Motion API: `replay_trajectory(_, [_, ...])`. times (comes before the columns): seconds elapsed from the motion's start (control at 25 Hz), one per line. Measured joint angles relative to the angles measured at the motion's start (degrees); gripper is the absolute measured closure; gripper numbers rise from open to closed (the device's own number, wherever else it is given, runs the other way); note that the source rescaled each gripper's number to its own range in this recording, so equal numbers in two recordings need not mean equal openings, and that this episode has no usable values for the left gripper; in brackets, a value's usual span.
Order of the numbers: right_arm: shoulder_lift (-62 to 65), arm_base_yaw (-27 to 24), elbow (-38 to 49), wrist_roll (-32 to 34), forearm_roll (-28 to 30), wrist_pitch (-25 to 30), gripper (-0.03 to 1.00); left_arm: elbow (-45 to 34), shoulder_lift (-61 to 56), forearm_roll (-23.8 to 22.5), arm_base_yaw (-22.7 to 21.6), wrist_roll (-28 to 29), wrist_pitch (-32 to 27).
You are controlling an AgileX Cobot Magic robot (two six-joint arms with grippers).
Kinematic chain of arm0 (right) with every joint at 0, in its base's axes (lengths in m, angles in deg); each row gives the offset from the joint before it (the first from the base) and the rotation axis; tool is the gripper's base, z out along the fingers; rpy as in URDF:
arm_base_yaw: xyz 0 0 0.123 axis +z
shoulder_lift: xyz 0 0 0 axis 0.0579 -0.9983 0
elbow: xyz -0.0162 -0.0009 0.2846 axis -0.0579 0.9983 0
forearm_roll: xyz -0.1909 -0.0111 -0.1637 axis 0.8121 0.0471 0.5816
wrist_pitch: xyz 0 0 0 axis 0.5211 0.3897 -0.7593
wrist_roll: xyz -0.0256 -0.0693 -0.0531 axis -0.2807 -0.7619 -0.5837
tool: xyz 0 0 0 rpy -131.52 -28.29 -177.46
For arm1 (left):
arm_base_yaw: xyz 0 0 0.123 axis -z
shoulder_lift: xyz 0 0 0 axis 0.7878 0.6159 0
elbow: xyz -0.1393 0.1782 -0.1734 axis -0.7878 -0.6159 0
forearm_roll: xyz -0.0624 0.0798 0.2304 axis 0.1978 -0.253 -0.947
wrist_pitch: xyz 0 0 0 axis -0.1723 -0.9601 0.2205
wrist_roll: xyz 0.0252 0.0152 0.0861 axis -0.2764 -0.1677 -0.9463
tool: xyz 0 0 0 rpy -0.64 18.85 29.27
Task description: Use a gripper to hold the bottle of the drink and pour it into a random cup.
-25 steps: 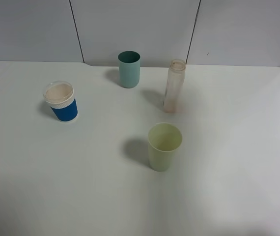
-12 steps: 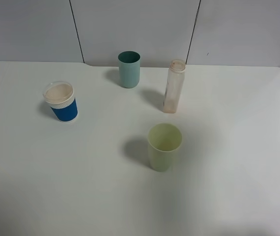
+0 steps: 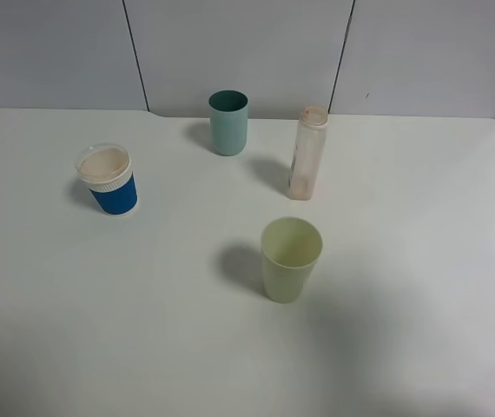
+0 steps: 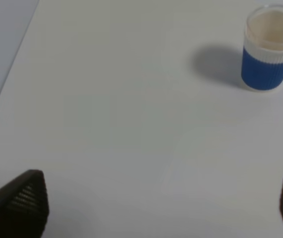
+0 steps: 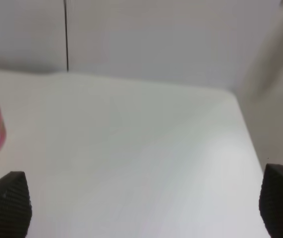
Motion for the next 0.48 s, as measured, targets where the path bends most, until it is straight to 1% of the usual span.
replay_trajectory(0.12, [3.01,0.00,0.00,0.85,0.00,4.20,0.10,0.00,0.00,0.00,0.00,0.00,0.00])
replay_trajectory(0.48, [6.23,0.00,0.00,3.83,0.00,11.29,0.10,0.00,0.00,0.00,0.00,0.00,0.00])
